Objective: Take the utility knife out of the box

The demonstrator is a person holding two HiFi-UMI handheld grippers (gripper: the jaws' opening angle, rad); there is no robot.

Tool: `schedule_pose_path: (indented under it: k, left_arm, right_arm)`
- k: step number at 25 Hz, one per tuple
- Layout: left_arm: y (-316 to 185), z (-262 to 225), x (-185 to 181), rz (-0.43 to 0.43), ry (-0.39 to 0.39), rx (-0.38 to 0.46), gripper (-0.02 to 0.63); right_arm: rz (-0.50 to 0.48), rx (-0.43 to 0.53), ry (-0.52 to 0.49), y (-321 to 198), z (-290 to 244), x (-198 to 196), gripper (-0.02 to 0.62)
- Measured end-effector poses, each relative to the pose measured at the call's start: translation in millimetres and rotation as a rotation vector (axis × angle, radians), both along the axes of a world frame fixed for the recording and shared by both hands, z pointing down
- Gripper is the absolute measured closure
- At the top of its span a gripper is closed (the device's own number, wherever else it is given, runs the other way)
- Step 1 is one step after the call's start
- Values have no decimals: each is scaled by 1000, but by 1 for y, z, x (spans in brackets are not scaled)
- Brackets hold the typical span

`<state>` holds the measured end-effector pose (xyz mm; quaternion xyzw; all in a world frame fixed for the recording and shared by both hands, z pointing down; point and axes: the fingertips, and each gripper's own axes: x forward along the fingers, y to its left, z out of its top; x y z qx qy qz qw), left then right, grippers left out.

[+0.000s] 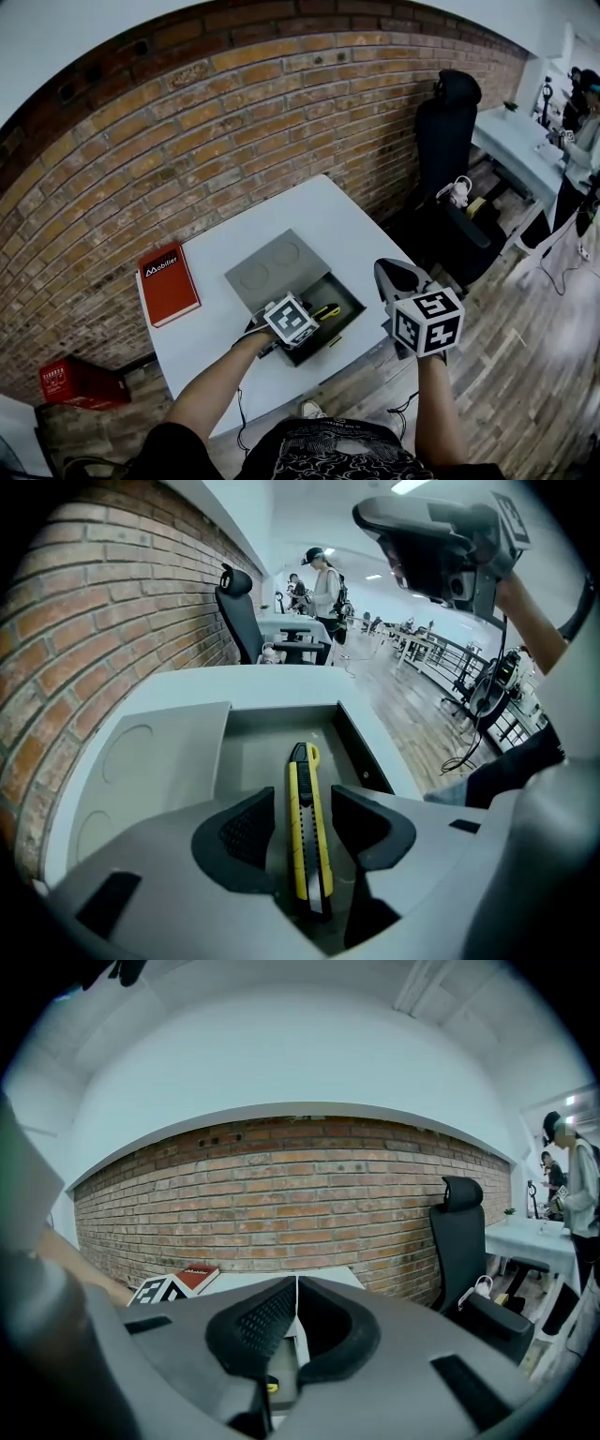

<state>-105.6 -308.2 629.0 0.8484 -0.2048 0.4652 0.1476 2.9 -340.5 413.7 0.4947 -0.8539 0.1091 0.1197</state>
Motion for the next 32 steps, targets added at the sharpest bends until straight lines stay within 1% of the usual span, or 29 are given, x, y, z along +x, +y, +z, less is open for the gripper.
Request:
schedule_pose_path:
  k: [5, 9, 15, 18, 23, 25, 27, 28, 30, 32]
  left_arm:
    - [4, 8, 3, 39, -53, 6, 400]
    - [-3, 11, 5, 66, -101, 46, 402]
    - [5, 16, 0, 91, -201, 11, 405]
    - [3, 21, -1, 96, -234, 26, 407]
    - [4, 28, 3, 133, -244, 17, 423]
    - [6, 28, 5, 148, -244, -2, 423]
    - [9, 29, 7, 166, -250, -26, 443]
    - [11, 30, 7, 165, -253, -42, 457]
    - [11, 31, 4, 139, -251, -73, 465]
    - [8, 32, 3, 117, -242, -78, 468]
  right_arm:
    - [13, -2, -3, 3, 2, 4, 575]
    - [19, -7, -4, 3, 3, 7, 575]
    - [23, -11, -6, 4, 5, 8, 575]
    - [22, -15, -4, 4, 6, 9, 575]
    - [30, -17, -9, 3, 8, 11, 575]
    - [31, -18, -10, 4, 8, 11, 575]
    - [31, -20, -10, 4, 9, 11, 575]
    - [31, -21, -10, 4, 10, 11, 575]
    - [31, -22, -11, 4, 11, 12, 575]
    - [34, -23, -12, 4, 11, 13, 575]
